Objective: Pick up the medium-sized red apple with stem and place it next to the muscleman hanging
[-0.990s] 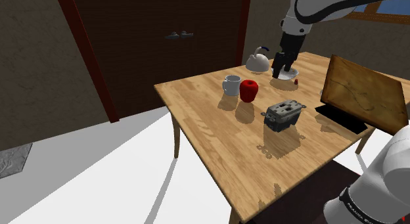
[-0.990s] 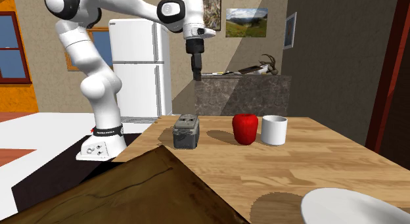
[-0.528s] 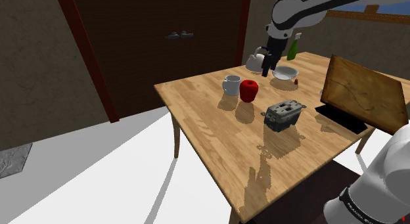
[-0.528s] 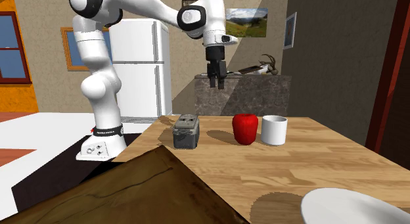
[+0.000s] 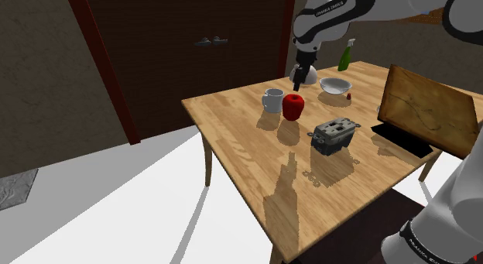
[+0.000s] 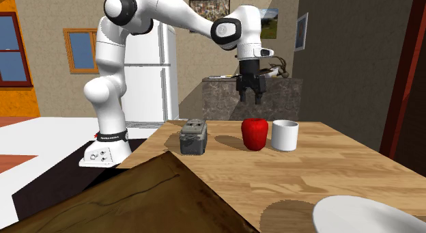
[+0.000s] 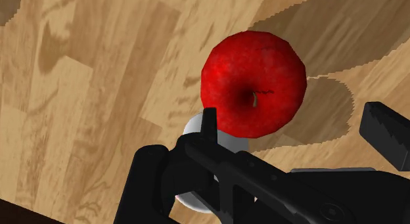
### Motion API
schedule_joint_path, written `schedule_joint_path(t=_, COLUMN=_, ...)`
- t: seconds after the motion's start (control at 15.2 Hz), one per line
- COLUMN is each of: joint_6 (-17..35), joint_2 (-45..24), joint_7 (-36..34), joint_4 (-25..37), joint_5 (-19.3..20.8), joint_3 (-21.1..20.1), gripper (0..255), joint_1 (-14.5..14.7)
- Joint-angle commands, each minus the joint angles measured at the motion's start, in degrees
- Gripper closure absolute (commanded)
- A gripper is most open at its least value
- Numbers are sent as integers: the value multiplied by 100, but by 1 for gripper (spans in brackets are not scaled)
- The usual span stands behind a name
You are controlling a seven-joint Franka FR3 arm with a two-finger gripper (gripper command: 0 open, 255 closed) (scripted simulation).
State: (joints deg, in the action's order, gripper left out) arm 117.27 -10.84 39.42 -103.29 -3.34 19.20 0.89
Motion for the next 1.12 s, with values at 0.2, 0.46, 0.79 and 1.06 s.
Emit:
schedule_joint_path(t=0.2, joint_6=114, joint_2=-486, joint_7=302, joint_4=348, joint_5=-179, joint_3=-47, gripper=0, joint_1=-91)
schedule_joint_path(t=0.46, joint_6=377, joint_2=-608, joint_7=335, joint_4=200, joint_5=-231, joint_3=-63, gripper=0, joint_1=-105)
schedule_joint_path(t=0.79, joint_6=414, joint_2=-627, joint_7=340, joint_4=181, joint_5=-239, joint_3=-66, gripper=0, joint_1=-108)
schedule_joint_path(t=1.06, joint_6=413, joint_2=-627, joint_7=340, joint_4=181, joint_5=-238, joint_3=-66, gripper=255, joint_1=-107)
